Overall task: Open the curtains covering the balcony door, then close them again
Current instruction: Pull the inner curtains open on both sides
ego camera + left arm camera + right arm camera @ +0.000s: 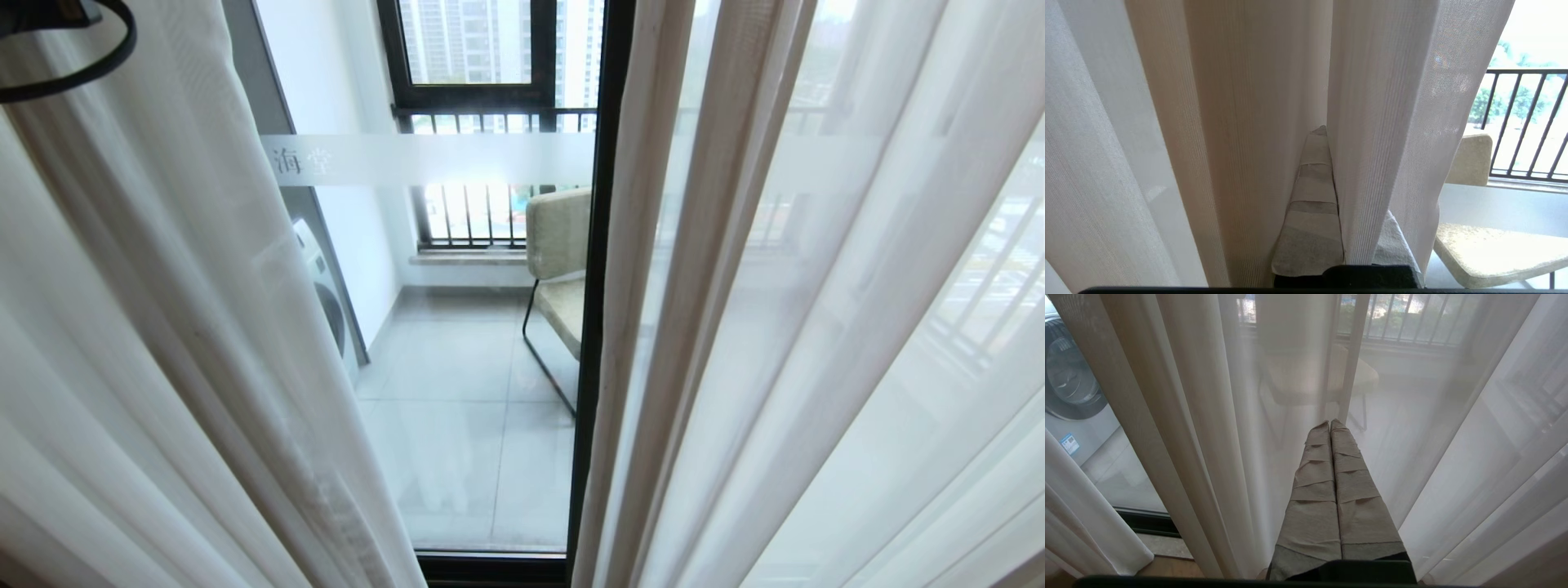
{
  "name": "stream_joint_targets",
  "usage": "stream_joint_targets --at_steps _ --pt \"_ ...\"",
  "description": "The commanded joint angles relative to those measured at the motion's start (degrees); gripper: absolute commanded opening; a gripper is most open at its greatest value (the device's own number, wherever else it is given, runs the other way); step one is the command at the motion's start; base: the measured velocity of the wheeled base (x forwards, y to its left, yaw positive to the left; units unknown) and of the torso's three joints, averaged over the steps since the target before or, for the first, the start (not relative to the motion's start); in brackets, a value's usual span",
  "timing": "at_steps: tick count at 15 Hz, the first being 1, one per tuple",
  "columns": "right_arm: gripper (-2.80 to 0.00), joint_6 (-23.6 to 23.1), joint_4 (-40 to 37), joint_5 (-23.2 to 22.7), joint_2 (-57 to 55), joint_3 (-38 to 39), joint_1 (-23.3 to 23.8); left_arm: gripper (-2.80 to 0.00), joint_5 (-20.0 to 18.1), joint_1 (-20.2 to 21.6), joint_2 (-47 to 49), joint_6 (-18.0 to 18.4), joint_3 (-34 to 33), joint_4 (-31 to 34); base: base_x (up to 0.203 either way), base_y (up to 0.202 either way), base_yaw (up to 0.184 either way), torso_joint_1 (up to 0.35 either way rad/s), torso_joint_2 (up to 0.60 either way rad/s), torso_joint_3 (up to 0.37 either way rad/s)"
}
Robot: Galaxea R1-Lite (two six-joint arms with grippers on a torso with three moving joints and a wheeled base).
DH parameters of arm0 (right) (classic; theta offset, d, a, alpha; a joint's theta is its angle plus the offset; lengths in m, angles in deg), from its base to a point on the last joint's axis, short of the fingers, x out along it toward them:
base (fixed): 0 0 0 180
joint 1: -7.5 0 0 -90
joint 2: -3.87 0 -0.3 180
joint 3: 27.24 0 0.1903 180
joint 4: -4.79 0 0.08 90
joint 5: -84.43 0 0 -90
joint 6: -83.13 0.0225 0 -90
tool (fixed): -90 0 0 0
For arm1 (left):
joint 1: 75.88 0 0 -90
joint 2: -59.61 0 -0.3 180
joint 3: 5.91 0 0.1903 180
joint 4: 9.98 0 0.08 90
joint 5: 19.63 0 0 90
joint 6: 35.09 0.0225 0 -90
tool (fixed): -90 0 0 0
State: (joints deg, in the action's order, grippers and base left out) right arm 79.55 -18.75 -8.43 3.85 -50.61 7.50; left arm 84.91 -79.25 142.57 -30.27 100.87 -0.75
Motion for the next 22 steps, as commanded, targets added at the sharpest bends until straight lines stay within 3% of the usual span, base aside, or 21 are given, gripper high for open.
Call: stream_joint_targets --at_steps 1,6,22 --pt "-2.80 -0.03 0.01 -0.04 0.02 0.00 0.00 -2.80 0.12 -0.05 0.58 0.11 -0.09 0.02 0.000 0.000 0.000 0.000 0.00 0.000" --pt "-2.80 -0.03 0.01 -0.04 0.02 0.00 0.00 -2.80 0.05 -0.23 0.63 0.11 -0.62 0.08 0.002 0.035 -0.001 0.000 0.00 0.002" --pt "-2.80 -0.03 0.01 -0.04 0.02 0.00 0.00 -2.80 0.40 -0.14 0.36 0.11 -0.62 0.08 0.000 0.192 0.001 0.003 0.00 0.003"
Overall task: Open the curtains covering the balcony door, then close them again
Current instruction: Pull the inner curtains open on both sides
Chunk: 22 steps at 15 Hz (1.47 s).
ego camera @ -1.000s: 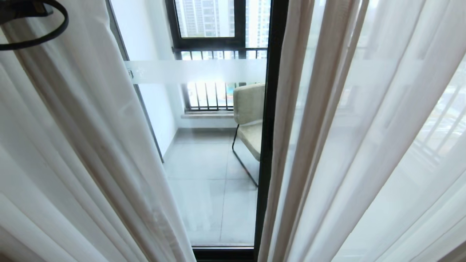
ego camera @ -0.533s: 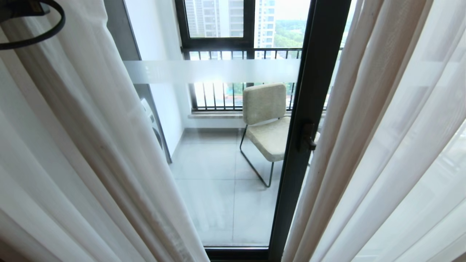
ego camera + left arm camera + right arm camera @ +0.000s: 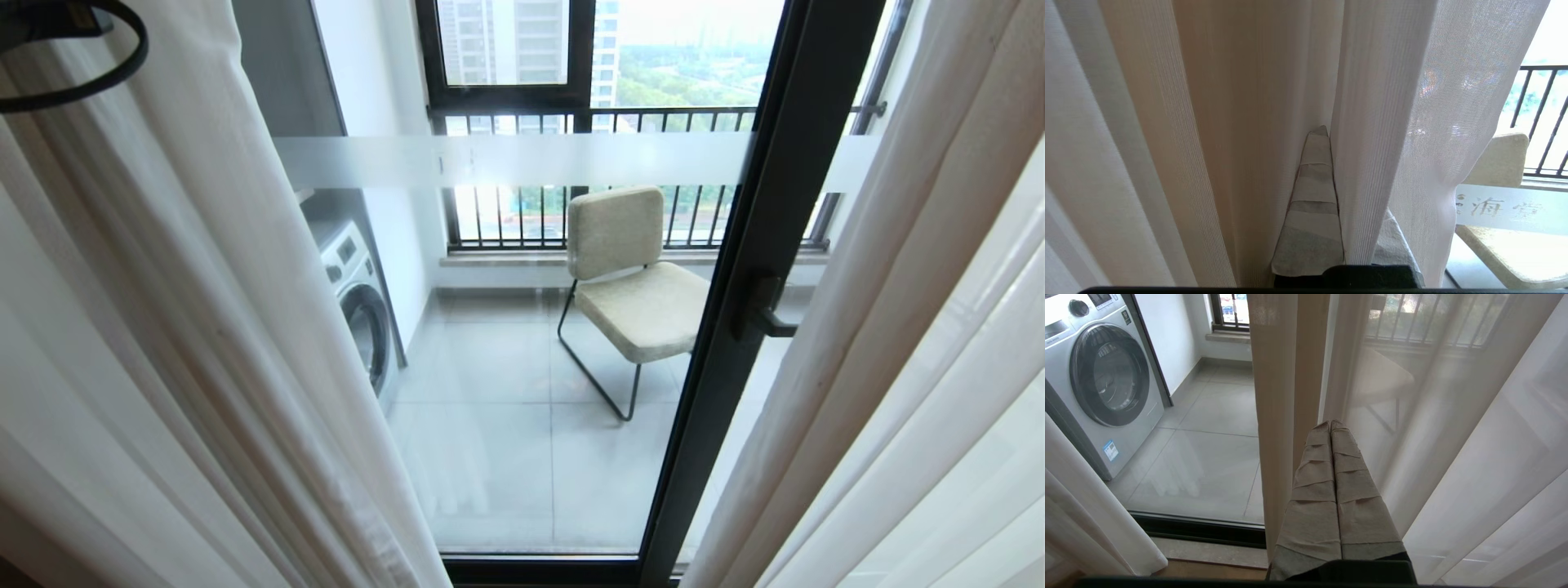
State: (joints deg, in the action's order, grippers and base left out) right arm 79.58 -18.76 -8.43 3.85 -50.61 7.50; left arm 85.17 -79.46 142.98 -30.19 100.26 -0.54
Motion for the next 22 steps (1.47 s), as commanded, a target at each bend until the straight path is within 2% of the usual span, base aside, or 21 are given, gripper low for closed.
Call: stream_joint_targets --at_steps 1,22 --pt "-2.80 -0.05 0.01 -0.04 0.02 0.00 0.00 -2.80 0.23 0.07 -0.05 0.02 -0.01 -0.19 0.000 0.193 0.001 0.002 0.00 0.002" --pt "-2.80 -0.05 0.01 -0.04 0.02 0.00 0.00 -2.80 0.23 1.18 -0.23 -0.04 -0.01 -0.23 0.000 0.193 0.001 0.003 0.00 0.003"
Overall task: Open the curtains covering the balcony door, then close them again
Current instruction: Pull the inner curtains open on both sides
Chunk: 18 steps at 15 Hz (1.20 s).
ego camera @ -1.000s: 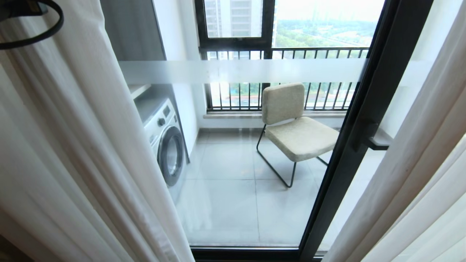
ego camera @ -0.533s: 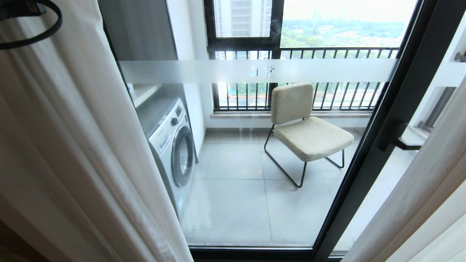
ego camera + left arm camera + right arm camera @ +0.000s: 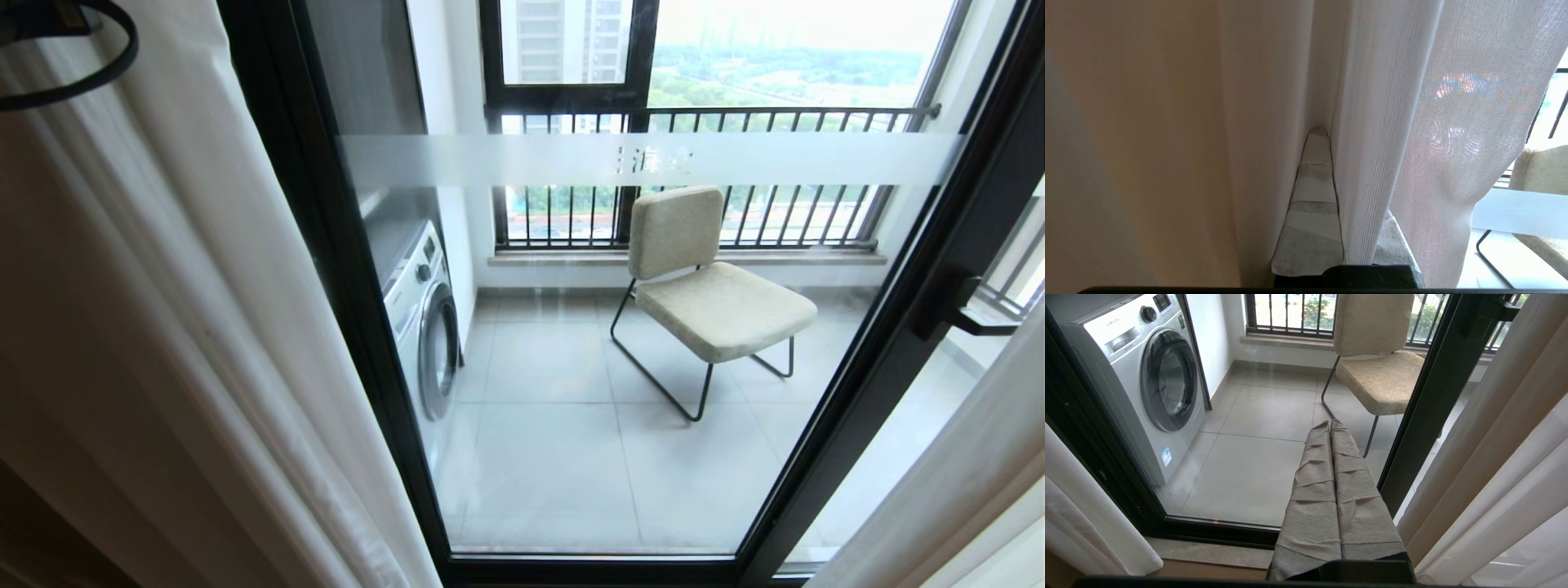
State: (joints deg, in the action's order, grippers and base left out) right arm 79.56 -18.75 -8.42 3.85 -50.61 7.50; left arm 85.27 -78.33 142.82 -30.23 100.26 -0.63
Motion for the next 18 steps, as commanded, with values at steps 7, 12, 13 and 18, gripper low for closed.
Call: stream_joint_targets --at_steps 7,12,13,18 --pt "-2.80 -0.04 0.01 -0.04 0.02 0.00 0.00 -2.80 -0.14 -0.01 -0.24 -0.02 0.17 -0.13 0.000 0.120 0.000 0.001 0.00 0.001" --pt "-2.80 -0.04 0.01 -0.04 0.02 0.00 0.00 -2.80 -0.15 0.41 0.01 -1.54 0.26 -0.20 0.000 0.000 0.000 0.000 0.00 0.000" --pt "-2.80 -0.04 0.01 -0.04 0.02 0.00 0.00 -2.80 -0.26 1.79 0.08 -2.25 0.27 -0.18 0.000 0.000 0.000 0.000 0.00 0.000" --pt "-2.80 -0.04 0.01 -0.04 0.02 0.00 0.00 -2.80 -1.52 9.26 -0.10 -5.96 0.61 -0.10 0.000 0.000 0.000 0.000 0.00 0.000"
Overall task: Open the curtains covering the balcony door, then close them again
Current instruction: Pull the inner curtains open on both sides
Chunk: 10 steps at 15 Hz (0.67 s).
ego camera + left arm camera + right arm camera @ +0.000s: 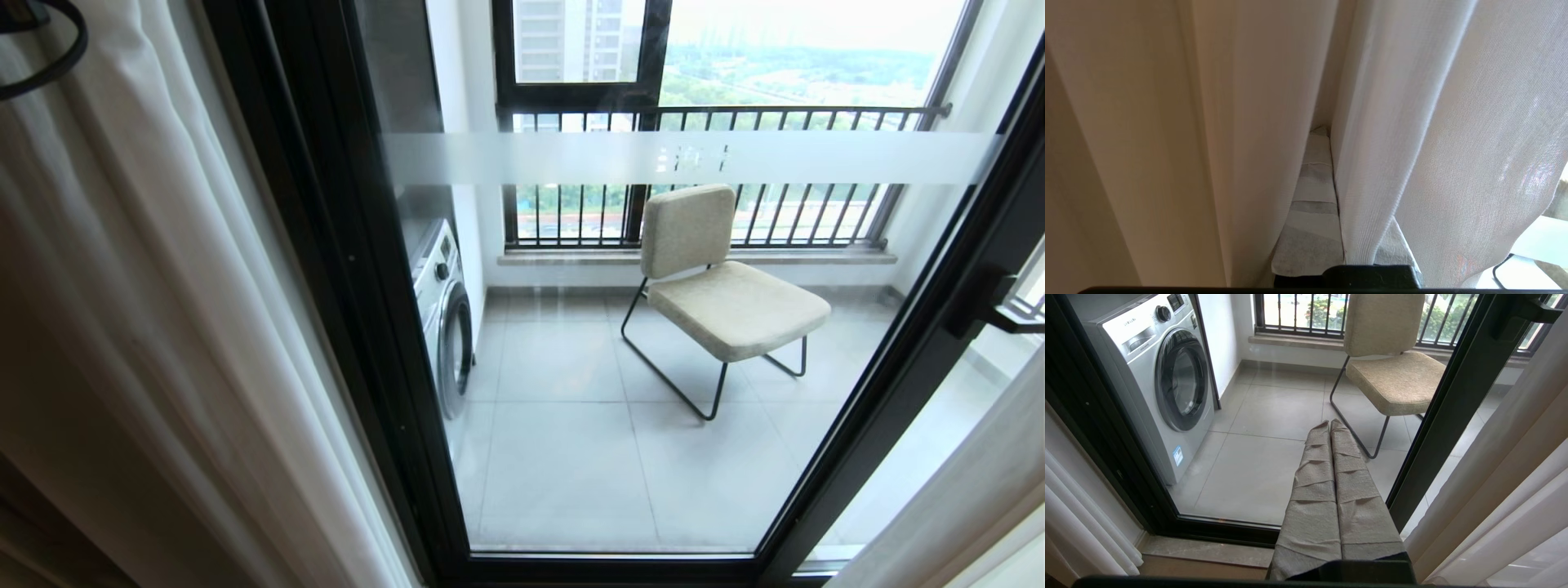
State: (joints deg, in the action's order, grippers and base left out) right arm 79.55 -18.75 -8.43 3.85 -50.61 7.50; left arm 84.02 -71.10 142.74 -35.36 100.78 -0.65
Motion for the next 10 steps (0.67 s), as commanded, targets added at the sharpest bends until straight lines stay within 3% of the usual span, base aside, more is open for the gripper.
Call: stream_joint_targets --at_steps 1,10 --pt "-2.80 -0.03 0.01 -0.04 0.02 0.00 0.00 -2.80 -0.87 3.37 0.01 -1.29 0.09 -0.03 0.000 0.000 0.000 0.000 0.00 0.000" --pt "-2.80 -0.03 0.01 -0.04 0.02 0.00 0.00 -2.80 -11.57 21.93 1.71 -6.96 0.05 0.17 0.000 0.000 0.000 0.000 0.00 0.000"
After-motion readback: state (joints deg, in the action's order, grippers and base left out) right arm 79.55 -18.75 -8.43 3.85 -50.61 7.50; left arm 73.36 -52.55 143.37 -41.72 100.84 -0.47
